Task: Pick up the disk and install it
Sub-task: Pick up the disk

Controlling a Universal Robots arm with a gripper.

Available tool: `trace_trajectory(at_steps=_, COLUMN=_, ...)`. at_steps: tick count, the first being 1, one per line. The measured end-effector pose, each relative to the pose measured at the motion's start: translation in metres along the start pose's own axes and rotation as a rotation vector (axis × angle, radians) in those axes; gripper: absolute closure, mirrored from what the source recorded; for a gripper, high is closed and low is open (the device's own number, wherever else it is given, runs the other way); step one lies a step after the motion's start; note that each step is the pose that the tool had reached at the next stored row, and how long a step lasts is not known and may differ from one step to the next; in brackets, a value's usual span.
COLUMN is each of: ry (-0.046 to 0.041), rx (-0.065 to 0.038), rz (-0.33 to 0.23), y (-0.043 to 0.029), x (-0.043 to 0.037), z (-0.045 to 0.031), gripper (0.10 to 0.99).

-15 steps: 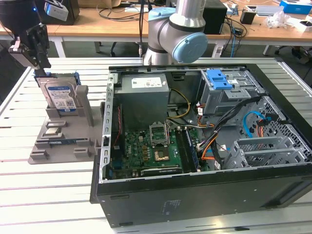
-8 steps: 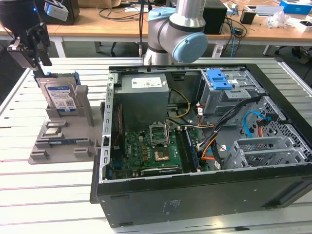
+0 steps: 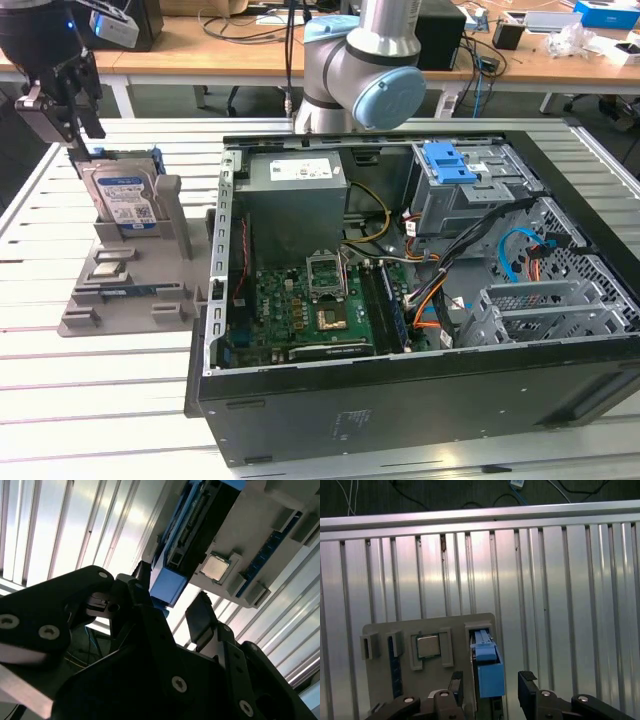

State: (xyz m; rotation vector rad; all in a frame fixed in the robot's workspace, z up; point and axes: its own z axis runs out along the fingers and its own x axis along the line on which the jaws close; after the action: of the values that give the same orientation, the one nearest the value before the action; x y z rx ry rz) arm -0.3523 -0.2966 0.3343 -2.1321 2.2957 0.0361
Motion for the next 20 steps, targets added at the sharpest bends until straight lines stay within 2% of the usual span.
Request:
trace_trajectory(at_steps=8, ry=0.0, rx=0.0, rz=0.0, y=-0.0001, x=-0.0004, z=0.0163, gripper=0.529)
trace_trajectory(at_steps=14, ry=0.0008, rx=0.0, rz=0.0, y=-0.0001, x=-0.0023, z=0.0238, gripper=0.529)
trace_trajectory(at_steps=16, ry=0.0048, rx=0.001, rz=-0.001, y=-0.0005, x=-0.0035, z=0.0257, gripper=0.529)
trace_trajectory(at_steps=17, ry=0.01, rx=0.001, rz=-0.003, y=-0.0006, x=-0.0037, z=0.028, gripper=0.529)
trace_trajectory(at_steps=20, ry=0.0138, rx=0.0, rz=-0.009, y=-0.0011, x=-0.0036, z=0.0328, gripper=0.529)
